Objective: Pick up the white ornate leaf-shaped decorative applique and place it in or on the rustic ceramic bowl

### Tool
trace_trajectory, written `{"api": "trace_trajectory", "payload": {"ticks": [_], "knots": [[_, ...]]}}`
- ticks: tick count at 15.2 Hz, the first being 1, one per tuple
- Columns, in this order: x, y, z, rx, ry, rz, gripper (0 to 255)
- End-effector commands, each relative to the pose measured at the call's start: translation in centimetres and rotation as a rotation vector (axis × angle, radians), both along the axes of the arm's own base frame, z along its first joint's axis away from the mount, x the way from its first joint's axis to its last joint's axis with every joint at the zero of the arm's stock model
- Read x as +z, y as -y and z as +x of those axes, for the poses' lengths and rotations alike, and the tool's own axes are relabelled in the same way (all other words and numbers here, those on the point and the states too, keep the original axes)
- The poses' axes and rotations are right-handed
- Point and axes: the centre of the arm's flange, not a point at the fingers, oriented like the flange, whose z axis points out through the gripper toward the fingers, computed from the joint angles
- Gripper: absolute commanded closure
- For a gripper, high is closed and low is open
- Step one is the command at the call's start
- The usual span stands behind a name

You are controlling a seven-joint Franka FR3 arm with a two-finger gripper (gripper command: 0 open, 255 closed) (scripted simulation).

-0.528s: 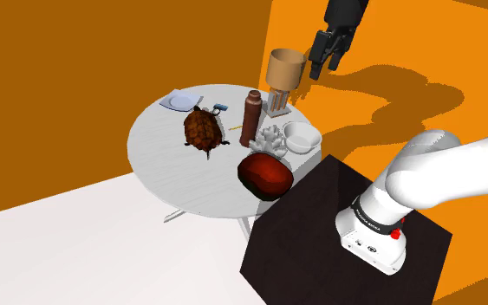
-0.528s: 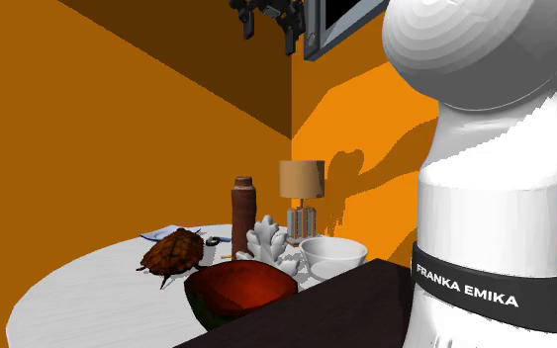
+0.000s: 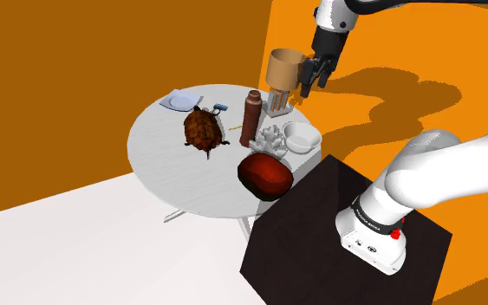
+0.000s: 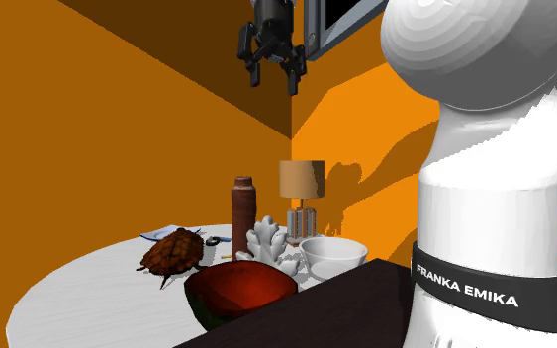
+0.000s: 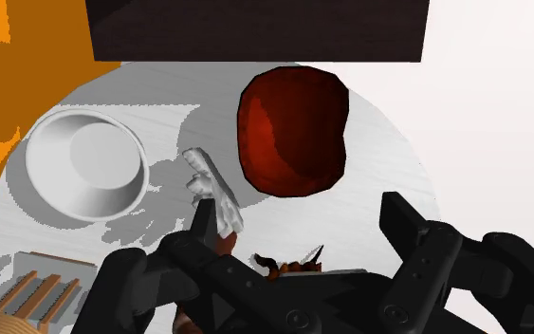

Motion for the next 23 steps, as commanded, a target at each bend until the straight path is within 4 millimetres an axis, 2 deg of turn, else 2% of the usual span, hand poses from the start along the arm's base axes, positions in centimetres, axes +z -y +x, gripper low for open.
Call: {"api": "trace_trajectory", "payload": {"ticks": [1,23], "knots": [[-2.5,0.7,0.9,0.003,0.003,-0.003,0],[-28.3,10.1,9.8,0.033,0.007,-0.031,0]]}}
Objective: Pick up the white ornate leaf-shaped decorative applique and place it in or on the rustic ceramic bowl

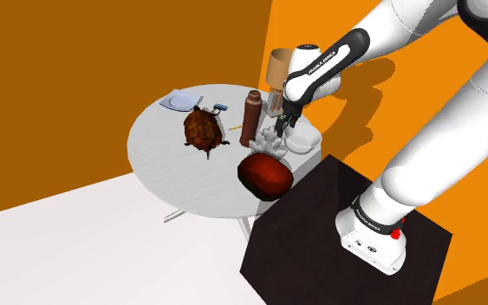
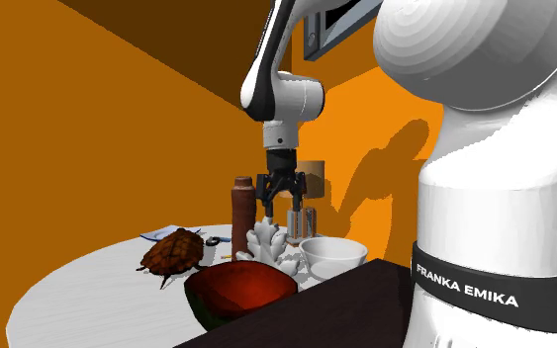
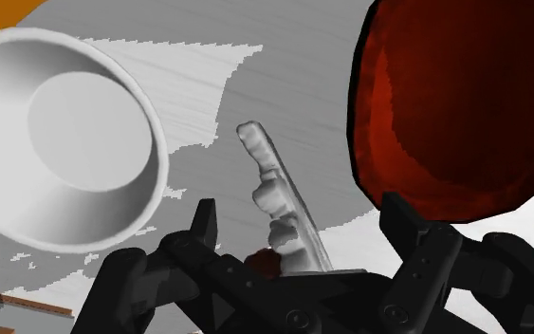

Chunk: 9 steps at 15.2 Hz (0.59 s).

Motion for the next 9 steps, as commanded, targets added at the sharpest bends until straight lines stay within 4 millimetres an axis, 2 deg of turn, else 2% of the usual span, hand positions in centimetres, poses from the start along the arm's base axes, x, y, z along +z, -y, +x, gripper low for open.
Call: {"api": "trace_trajectory", "payload": {"ticks": [1,9], "knots": [[-2.6,1.0,0.8,0.003,0.002,-0.004,0],[-7.1,1.4,1.0,0.004,0.002,-0.005,0]]}}
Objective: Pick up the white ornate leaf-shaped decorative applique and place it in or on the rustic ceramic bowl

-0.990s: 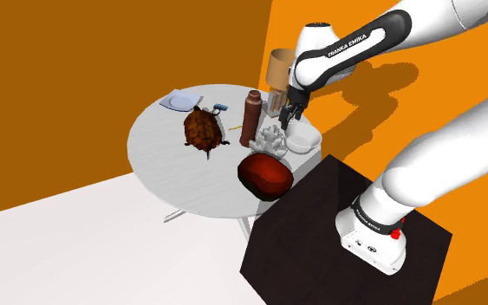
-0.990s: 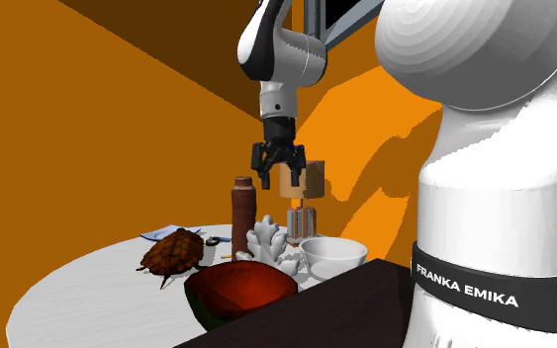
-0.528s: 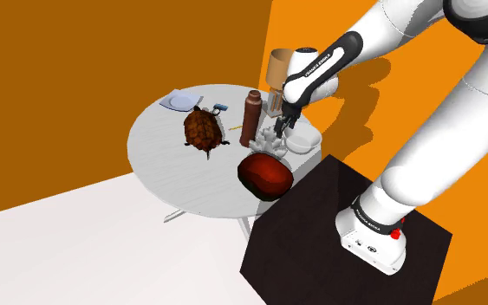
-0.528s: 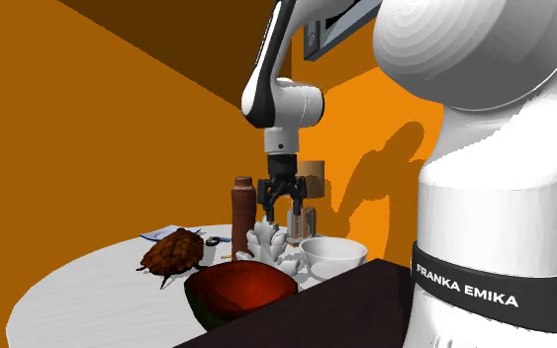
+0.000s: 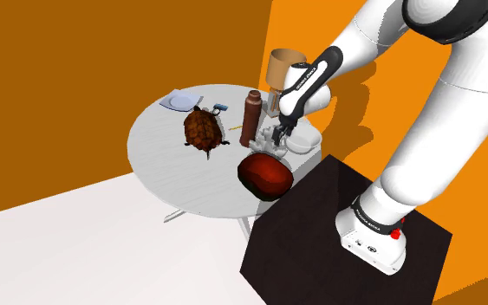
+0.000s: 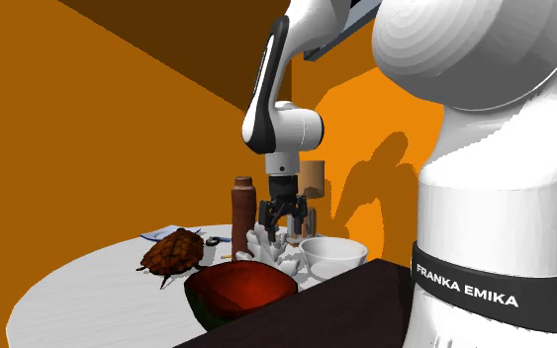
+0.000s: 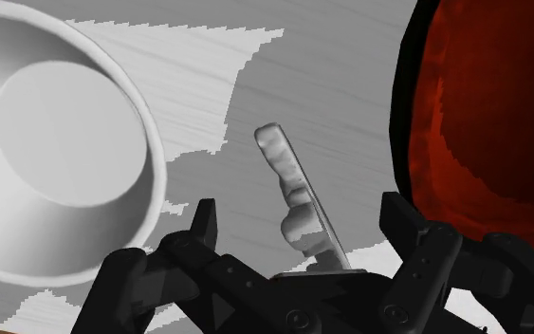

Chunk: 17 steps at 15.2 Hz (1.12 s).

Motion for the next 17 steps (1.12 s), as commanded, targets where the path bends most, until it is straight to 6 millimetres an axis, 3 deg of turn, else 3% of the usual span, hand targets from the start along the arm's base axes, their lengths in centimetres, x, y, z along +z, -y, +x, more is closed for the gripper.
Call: {"api": "trace_trajectory", "payload": {"ticks": [1,8,9,17], "knots": [[-0.87,-0.08,-0.08,0.000,0.001,0.000,0],[-0.86,-0.08,-0.08,0.000,0.001,0.000,0],[-0.86,-0.08,-0.08,0.000,0.001,0.000,255],[-0.86,-0.08,-0.08,0.000,0.001,0.000,255]]}}
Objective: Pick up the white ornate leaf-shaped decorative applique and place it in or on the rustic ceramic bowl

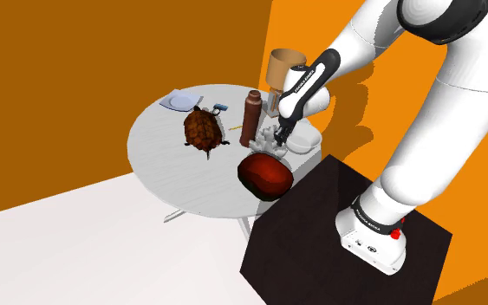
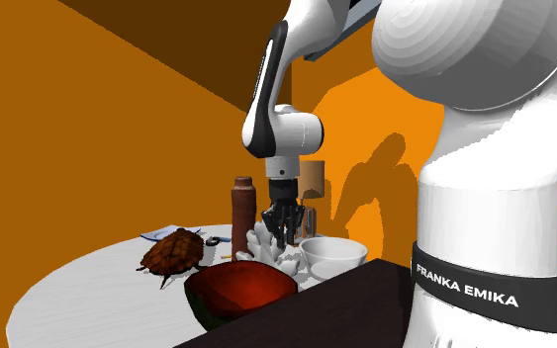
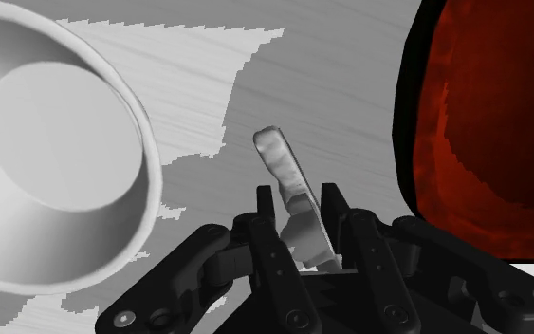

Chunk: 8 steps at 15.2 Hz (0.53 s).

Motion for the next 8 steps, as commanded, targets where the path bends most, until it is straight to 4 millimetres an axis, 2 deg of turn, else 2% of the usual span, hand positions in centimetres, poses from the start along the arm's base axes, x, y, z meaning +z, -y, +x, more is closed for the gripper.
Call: {"api": "trace_trajectory", "payload": {"ticks": [1,8], "knots": [[0.0,0.0,0.0,0.000,0.000,0.000,255],[3.7,0.0,0.0,0.000,0.000,0.000,255]]}}
